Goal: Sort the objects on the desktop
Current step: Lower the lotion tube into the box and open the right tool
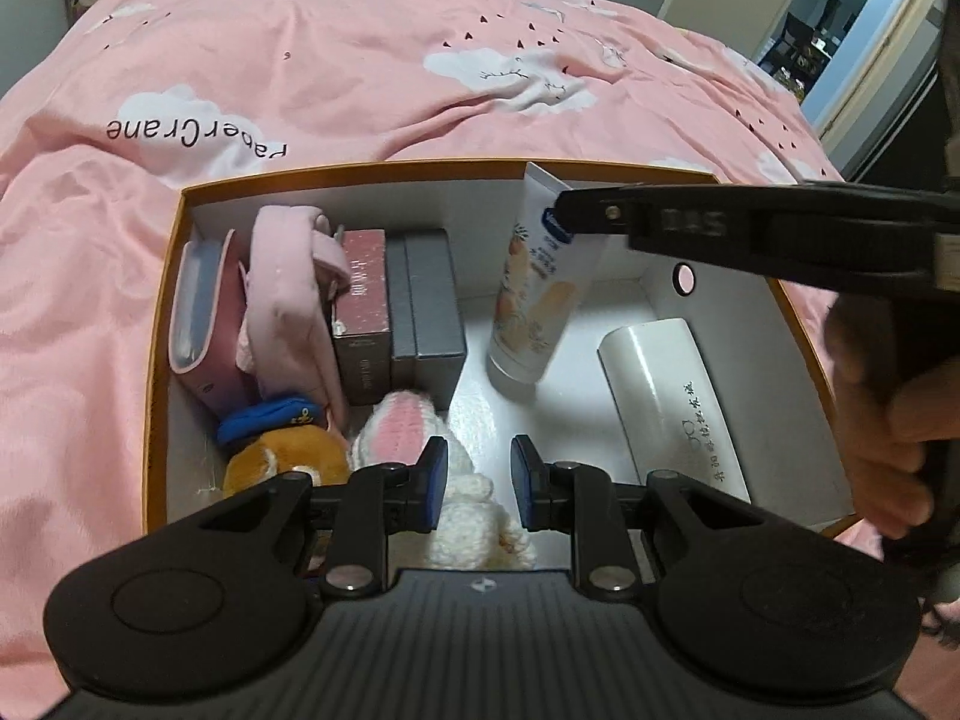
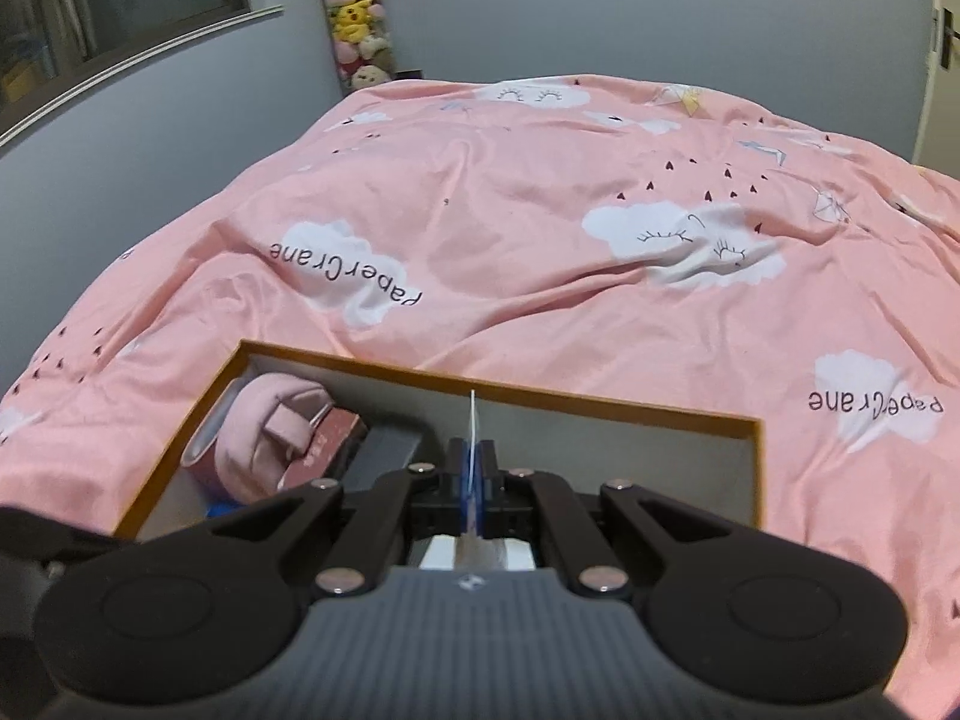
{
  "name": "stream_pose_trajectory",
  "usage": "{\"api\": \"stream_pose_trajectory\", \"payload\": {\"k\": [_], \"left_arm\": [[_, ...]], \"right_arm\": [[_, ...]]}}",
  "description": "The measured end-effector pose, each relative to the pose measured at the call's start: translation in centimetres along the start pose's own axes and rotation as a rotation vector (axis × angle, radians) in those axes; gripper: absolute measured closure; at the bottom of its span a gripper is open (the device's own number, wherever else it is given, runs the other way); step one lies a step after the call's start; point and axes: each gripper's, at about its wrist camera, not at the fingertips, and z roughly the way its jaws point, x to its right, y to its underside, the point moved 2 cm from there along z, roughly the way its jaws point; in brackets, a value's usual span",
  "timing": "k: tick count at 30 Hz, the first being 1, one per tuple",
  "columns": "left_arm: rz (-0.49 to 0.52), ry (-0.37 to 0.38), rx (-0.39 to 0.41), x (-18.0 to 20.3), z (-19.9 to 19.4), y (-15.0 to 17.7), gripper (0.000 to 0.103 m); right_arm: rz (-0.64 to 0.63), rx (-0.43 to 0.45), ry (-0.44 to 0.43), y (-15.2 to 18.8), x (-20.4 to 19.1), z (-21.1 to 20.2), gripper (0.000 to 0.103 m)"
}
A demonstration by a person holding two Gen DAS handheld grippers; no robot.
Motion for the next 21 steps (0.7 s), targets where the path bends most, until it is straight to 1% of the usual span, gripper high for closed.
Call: {"api": "stream_pose_trajectory", "payload": {"k": [2, 5, 10, 15, 17, 19, 21], "left_arm": [[0.0, -0.002, 0.007, -0.2, 0.1, 0.0, 0.077], [-0.004, -0.012, 0.014, -0.6, 0.2, -0.1, 0.077], [-0.008, -0.008, 0.005, -1.1, 0.4, 0.0, 0.077], [-0.017, -0.003, 0.001, -1.3, 0.6, 0.2, 0.077], [-0.017, 0.001, 0.003, -1.3, 0.6, 0.3, 0.077], [-0.019, 0.006, 0.005, -1.3, 0.6, 0.3, 0.077], [-0.013, 0.006, 0.003, -1.2, 0.6, 0.3, 0.077]], "right_arm": [[0.015, -0.002, 0.022, 0.0, -0.4, 0.9, 0.102], [0.048, -0.003, 0.025, 0.1, -0.6, 1.8, 0.102], [0.046, 0.027, 0.024, 0.7, -1.8, 2.0, 0.1], [0.097, -0.003, -0.022, 0.9, -1.2, 1.7, 0.099], [0.115, -0.03, -0.04, 1.0, -0.9, 1.7, 0.094], [0.136, -0.07, -0.059, 1.1, -0.5, 1.7, 0.093], [0.112, -0.085, -0.067, 1.3, -0.6, 1.5, 0.093]]}}
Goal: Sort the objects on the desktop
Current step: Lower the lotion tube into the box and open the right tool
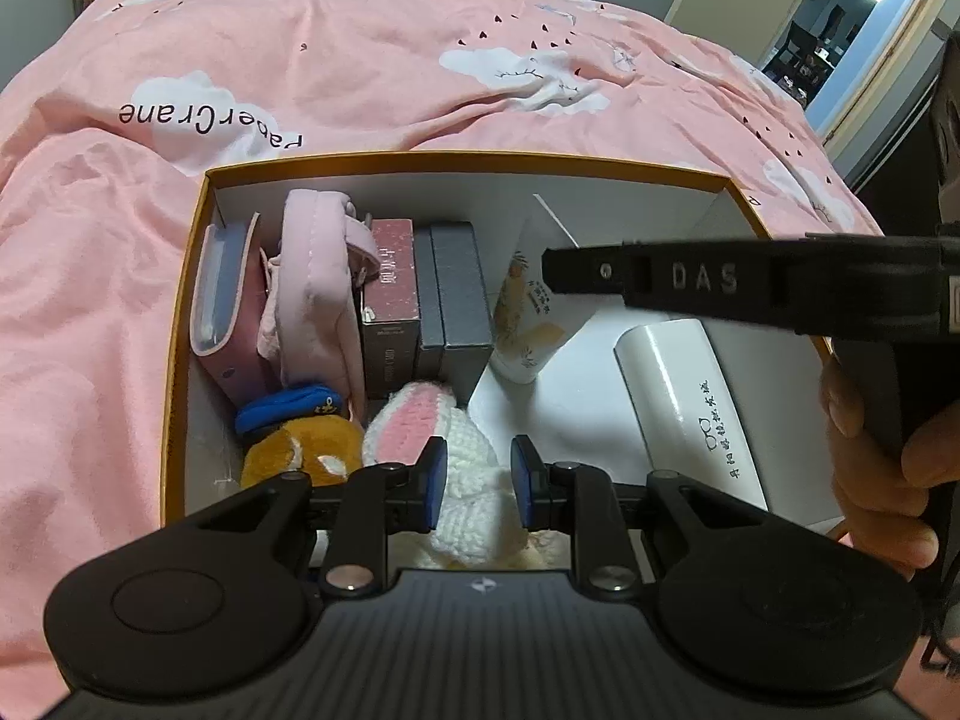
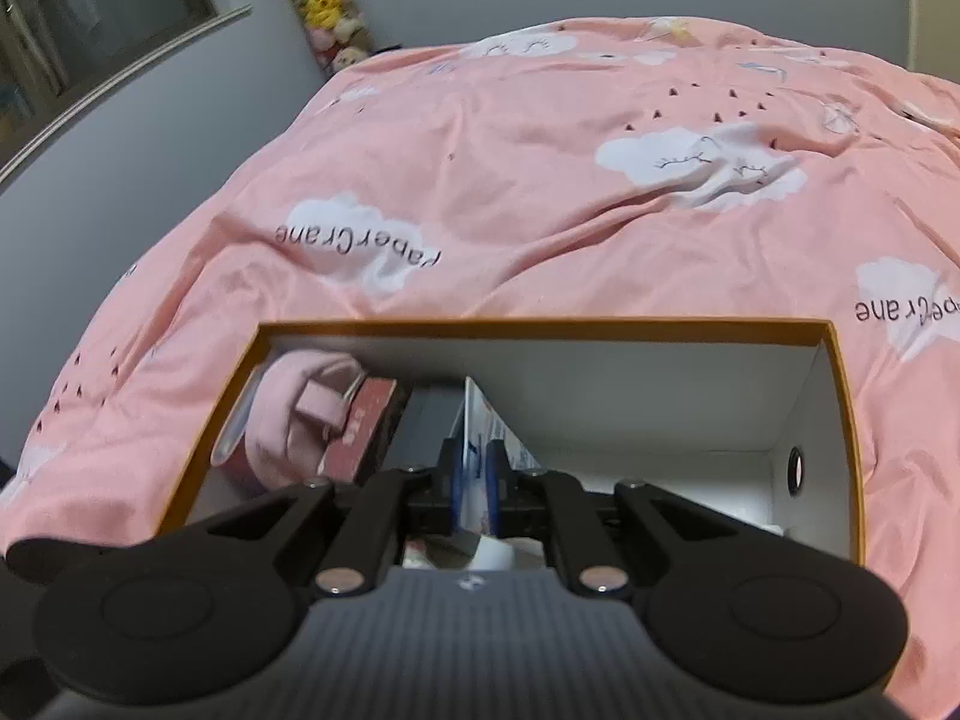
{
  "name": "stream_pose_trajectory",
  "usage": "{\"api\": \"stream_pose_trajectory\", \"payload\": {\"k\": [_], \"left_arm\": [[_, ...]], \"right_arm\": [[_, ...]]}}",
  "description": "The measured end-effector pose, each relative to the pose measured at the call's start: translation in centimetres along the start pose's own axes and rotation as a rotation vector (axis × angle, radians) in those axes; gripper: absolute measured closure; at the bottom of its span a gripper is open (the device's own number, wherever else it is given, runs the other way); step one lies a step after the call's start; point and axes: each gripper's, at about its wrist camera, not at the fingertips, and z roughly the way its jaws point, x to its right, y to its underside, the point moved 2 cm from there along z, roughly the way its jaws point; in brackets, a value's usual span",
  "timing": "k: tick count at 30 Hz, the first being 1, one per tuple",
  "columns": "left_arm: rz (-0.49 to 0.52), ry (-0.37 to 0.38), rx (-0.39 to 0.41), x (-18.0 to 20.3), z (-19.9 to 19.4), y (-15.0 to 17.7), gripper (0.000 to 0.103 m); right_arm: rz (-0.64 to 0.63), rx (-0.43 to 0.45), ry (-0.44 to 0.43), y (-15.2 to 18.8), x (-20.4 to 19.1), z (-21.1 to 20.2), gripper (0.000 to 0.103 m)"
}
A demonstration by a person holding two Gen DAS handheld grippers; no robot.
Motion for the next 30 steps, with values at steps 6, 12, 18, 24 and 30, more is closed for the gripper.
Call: {"api": "stream_pose_trajectory", "payload": {"k": [6, 12, 18, 24, 30], "left_arm": [[0.009, -0.019, 0.001, -0.1, -0.1, -0.1, 0.077], [-0.004, -0.016, 0.003, -0.5, -0.4, -0.4, 0.077], [0.007, -0.024, -0.004, -0.5, -0.2, -0.6, 0.077], [0.003, -0.016, -0.007, -0.6, -0.1, -0.6, 0.077], [-0.011, -0.009, -0.011, -0.8, 0.2, -0.7, 0.077]], "right_arm": [[-0.123, -0.097, -0.023, 0.5, -0.5, 0.0, 0.073], [-0.375, -0.253, 0.006, 1.5, -1.6, 1.2, 0.074], [-0.557, -0.338, 0.065, 2.2, -2.4, 3.8, 0.074], [-0.594, -0.351, 0.084, 2.2, -2.1, 5.8, 0.079], [-0.559, -0.316, 0.059, 2.1, -1.8, 6.3, 0.088]]}}
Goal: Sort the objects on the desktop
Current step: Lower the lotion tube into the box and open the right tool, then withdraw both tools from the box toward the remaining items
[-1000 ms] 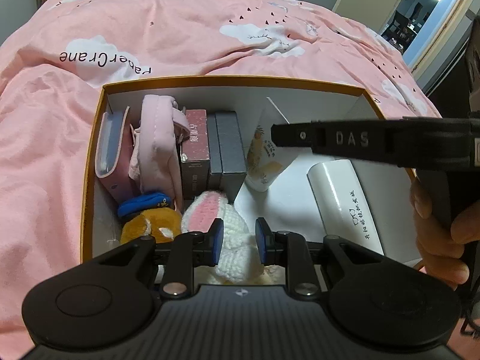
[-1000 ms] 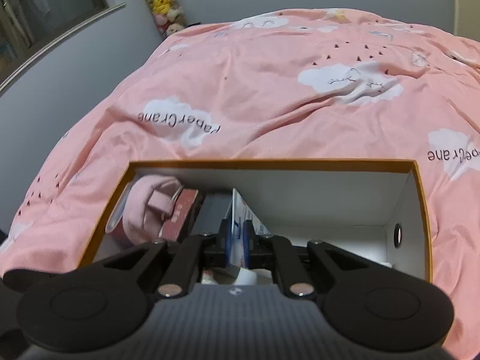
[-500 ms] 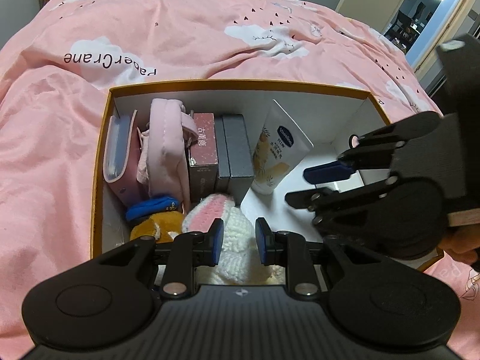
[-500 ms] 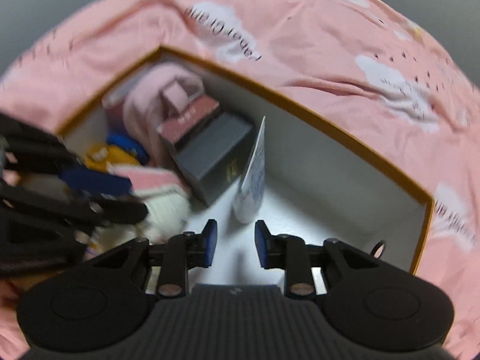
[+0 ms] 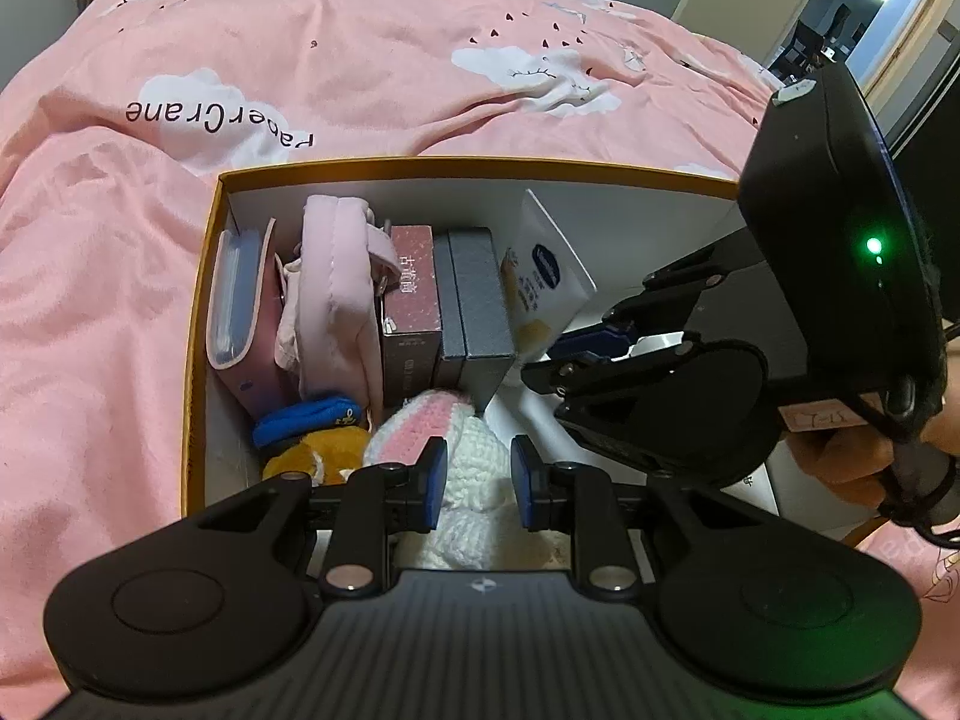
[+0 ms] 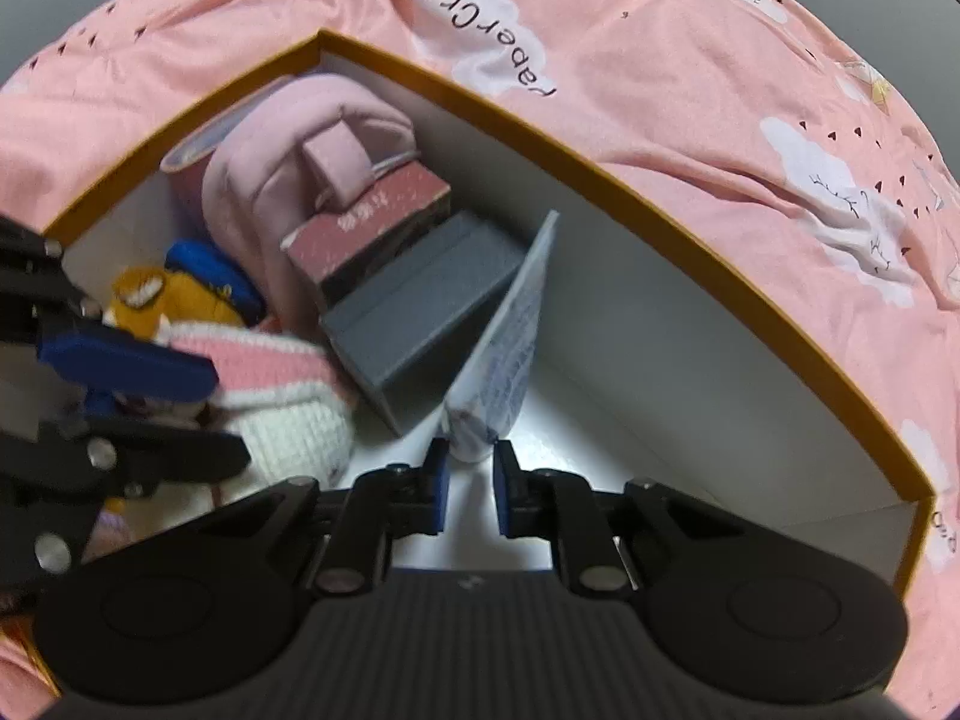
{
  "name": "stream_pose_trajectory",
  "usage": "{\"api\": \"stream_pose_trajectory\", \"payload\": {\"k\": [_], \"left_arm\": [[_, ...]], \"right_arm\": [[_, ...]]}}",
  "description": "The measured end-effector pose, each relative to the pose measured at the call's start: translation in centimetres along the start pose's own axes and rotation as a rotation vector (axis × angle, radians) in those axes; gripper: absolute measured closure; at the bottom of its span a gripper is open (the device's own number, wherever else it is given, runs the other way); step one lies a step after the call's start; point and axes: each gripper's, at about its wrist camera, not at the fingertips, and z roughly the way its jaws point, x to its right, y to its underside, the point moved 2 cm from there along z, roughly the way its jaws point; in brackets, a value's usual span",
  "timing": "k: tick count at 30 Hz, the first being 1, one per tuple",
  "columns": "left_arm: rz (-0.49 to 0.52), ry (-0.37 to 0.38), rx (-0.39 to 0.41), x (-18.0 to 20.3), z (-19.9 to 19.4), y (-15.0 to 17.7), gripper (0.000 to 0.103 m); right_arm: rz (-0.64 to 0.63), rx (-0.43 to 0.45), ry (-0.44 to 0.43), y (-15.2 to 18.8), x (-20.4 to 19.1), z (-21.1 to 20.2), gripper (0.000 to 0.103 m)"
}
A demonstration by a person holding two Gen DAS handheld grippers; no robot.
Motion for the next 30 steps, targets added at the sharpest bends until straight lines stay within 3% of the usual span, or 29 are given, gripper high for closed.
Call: {"api": "stream_pose_trajectory", "payload": {"k": [5, 17, 23, 30], "left_arm": [[-0.005, -0.002, -0.003, -0.1, 0.2, 0.0, 0.077], [0.018, 0.001, 0.03, 0.5, -1.3, 0.2, 0.077], [0.067, 0.021, 0.111, 2.4, -5.3, 1.4, 0.077], [0.149, -0.001, 0.138, 4.2, -9.5, 4.4, 0.077]], "right_arm": [[0.047, 0.015, 0.0, 0.1, 0.4, 0.4, 0.096], [0.114, 0.032, 0.0, 0.9, 0.7, -0.9, 0.096], [0.187, 0.159, 0.007, 2.6, 0.0, -7.1, 0.095], [0.292, 0.38, -0.039, 7.2, -2.7, -14.8, 0.094]]}}
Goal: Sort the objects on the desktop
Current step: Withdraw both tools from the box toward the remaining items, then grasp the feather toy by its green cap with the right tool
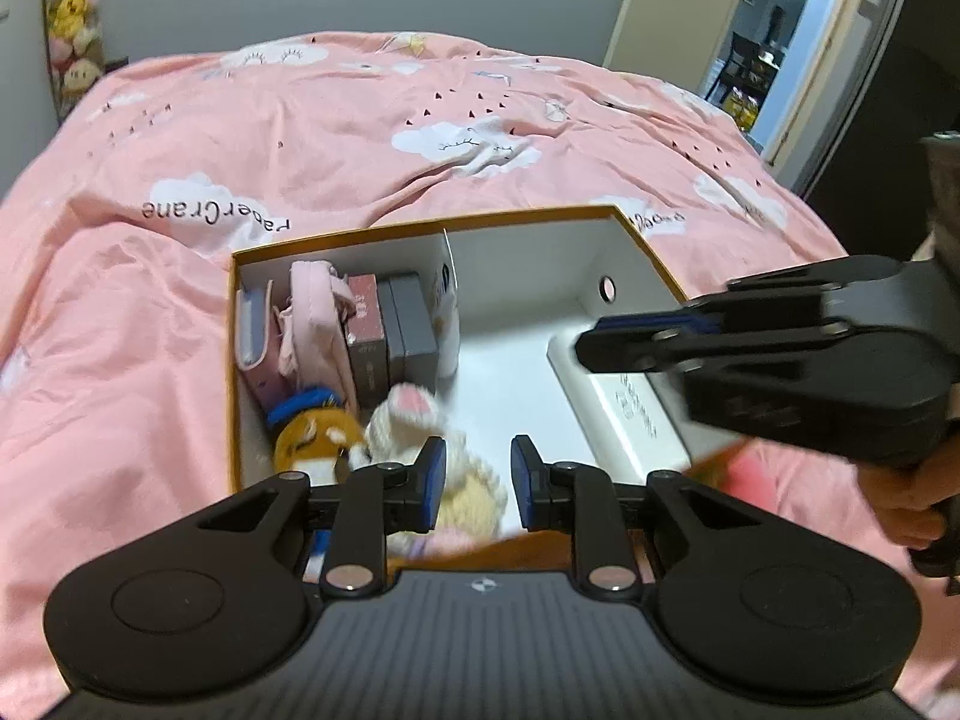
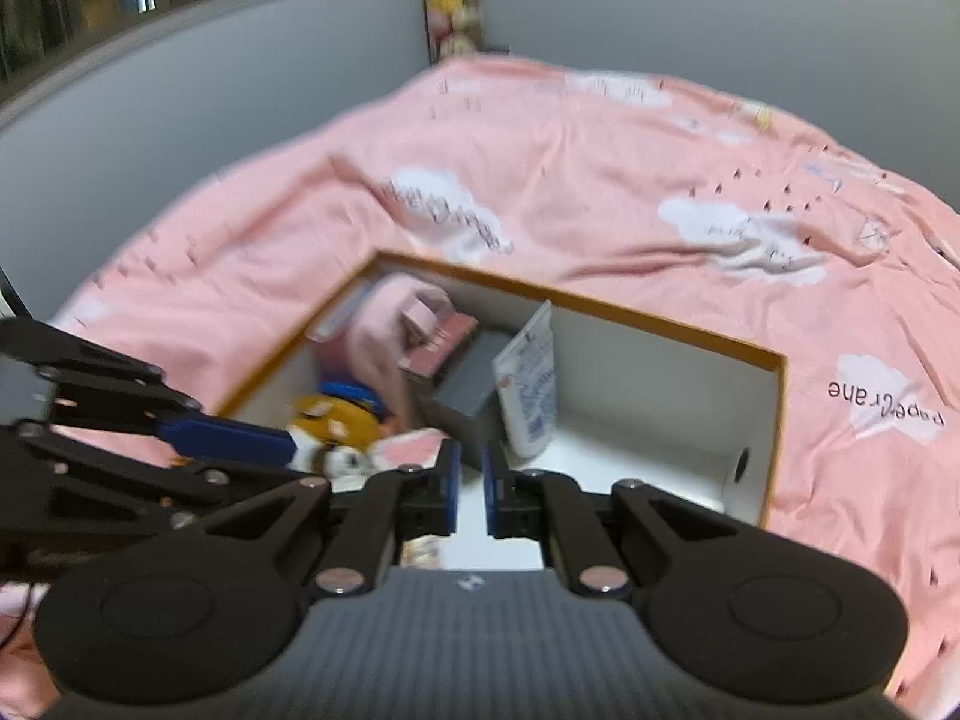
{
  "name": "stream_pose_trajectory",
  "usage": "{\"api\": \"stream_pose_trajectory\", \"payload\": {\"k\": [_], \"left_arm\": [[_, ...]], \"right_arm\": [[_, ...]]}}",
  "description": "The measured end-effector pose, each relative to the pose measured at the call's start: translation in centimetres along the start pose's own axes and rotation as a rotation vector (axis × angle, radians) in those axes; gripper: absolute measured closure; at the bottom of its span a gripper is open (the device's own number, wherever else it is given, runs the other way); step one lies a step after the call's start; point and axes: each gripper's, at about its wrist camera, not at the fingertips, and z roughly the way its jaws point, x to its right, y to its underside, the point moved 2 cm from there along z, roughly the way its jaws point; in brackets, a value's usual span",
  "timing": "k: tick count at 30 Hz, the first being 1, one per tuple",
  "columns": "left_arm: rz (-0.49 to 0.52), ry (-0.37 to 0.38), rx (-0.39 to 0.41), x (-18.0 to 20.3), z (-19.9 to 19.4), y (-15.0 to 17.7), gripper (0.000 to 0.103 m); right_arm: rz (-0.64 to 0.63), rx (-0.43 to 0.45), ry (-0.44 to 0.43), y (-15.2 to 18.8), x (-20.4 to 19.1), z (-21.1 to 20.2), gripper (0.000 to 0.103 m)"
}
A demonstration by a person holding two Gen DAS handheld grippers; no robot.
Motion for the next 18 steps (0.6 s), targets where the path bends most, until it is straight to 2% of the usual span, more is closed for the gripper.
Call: {"api": "stream_pose_trajectory", "payload": {"k": [1, 4, 7, 8, 11, 13, 18], "left_arm": [[0.014, -0.01, -0.001, 0.3, -0.4, 0.5, 0.077], [0.033, -0.029, -0.031, 0.8, -1.1, 2.5, 0.077], [0.029, -0.07, -0.074, 0.7, -1.4, 4.6, 0.077], [0.035, -0.09, -0.092, 0.8, -1.4, 5.4, 0.077], [0.029, -0.118, -0.137, 0.5, -1.0, 7.1, 0.069], [0.026, -0.136, -0.164, 0.3, -0.7, 8.2, 0.051], [0.118, -0.242, -0.206, 0.3, -0.3, 10.5, 0.048]], "right_arm": [[0.018, 0.024, -0.009, 0.6, -0.3, -1.2, 0.091], [0.084, 0.069, -0.06, 2.2, -1.1, -3.5, 0.09], [0.15, 0.074, -0.098, 4.3, -2.1, -4.0, 0.09], [0.165, 0.063, -0.108, 5.2, -2.5, -4.1, 0.09], [0.203, 0.01, -0.137, 7.4, -3.3, -3.4, 0.09], [0.247, -0.042, -0.151, 8.9, -3.6, -2.5, 0.09], [0.243, -0.151, -0.158, 11.5, -5.2, -0.1, 0.083]]}}
